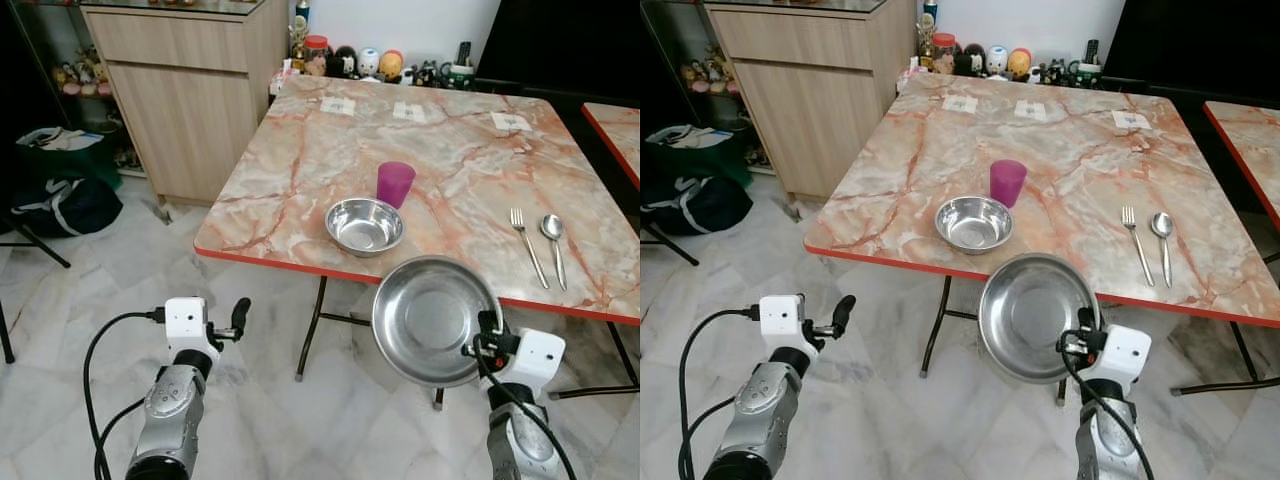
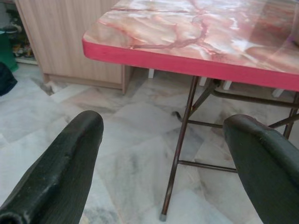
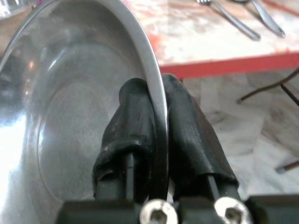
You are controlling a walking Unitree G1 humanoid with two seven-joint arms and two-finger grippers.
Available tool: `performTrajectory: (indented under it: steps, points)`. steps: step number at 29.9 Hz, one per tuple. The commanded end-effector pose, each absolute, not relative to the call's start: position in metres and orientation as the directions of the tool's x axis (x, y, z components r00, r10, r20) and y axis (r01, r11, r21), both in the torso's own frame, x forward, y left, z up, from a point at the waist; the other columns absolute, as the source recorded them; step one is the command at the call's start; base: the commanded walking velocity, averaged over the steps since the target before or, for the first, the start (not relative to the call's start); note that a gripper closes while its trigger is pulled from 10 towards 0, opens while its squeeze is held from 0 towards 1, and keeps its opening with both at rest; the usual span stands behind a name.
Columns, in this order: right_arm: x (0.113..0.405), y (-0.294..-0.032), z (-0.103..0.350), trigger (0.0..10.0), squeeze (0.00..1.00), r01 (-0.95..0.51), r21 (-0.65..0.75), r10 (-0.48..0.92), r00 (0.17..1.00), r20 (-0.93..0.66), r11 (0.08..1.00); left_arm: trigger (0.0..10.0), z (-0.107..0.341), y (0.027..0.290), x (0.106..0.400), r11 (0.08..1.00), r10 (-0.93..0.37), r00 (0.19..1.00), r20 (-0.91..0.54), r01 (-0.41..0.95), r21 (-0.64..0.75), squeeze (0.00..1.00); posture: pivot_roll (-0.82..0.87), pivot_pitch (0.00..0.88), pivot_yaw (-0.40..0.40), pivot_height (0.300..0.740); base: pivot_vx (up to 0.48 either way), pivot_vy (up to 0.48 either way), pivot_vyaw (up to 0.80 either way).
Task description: Setting the table
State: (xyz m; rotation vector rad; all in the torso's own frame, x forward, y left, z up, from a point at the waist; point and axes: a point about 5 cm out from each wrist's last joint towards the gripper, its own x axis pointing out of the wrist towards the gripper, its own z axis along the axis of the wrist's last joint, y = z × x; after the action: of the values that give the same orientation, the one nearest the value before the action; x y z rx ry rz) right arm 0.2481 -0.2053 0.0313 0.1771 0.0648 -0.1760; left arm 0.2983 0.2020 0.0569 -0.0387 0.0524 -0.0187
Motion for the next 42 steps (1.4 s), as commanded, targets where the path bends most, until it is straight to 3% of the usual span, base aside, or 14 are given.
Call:
performTrajectory:
  steps: [1,4,9,15,28,42]
  points:
    - [0.247,-0.207,0.035,10.0,0.00,0.187,0.175,-0.179,0.982,-0.057,0.967,10.0,0.057,0.209,0.301,0.999,0.017,0.998,-0.060,-0.020,-0.050,0.00,-0.05,0.000,-0.030,0.740,0.000,0.000,0.00]
    - [0.242,-0.205,0.034,10.0,0.00,0.184,0.172,-0.177,0.983,-0.055,0.968,10.0,0.064,0.224,0.304,0.996,0.066,0.997,-0.042,-0.068,-0.050,0.00,-0.10,0.039,-0.028,0.740,0.000,0.000,0.00]
    - [0.239,-0.207,0.039,10.0,0.00,0.186,0.163,-0.183,0.983,-0.031,0.969,10.0,0.066,0.237,0.306,0.994,0.100,0.994,-0.048,-0.102,-0.045,0.00,-0.18,0.025,-0.053,0.740,0.000,0.000,0.00]
    - [0.243,-0.218,0.043,10.0,0.00,0.215,0.160,-0.215,0.976,-0.018,0.963,10.0,0.071,0.220,0.315,0.999,0.035,0.999,-0.042,-0.036,-0.039,0.00,-0.13,0.029,0.001,0.740,0.000,0.000,0.00]
    - [0.267,-0.209,0.055,10.0,0.00,0.182,0.195,-0.189,0.982,0.020,0.964,10.0,0.060,0.221,0.289,1.000,-0.002,1.000,-0.029,0.002,-0.002,0.00,0.00,0.000,-0.055,0.740,0.000,0.000,0.00]
    - [0.247,-0.201,0.055,10.0,0.00,0.189,0.203,-0.202,0.978,0.049,0.961,10.0,0.077,0.217,0.275,1.000,0.008,0.998,0.061,-0.008,-0.004,0.00,0.05,0.007,-0.066,0.740,0.000,0.000,0.00]
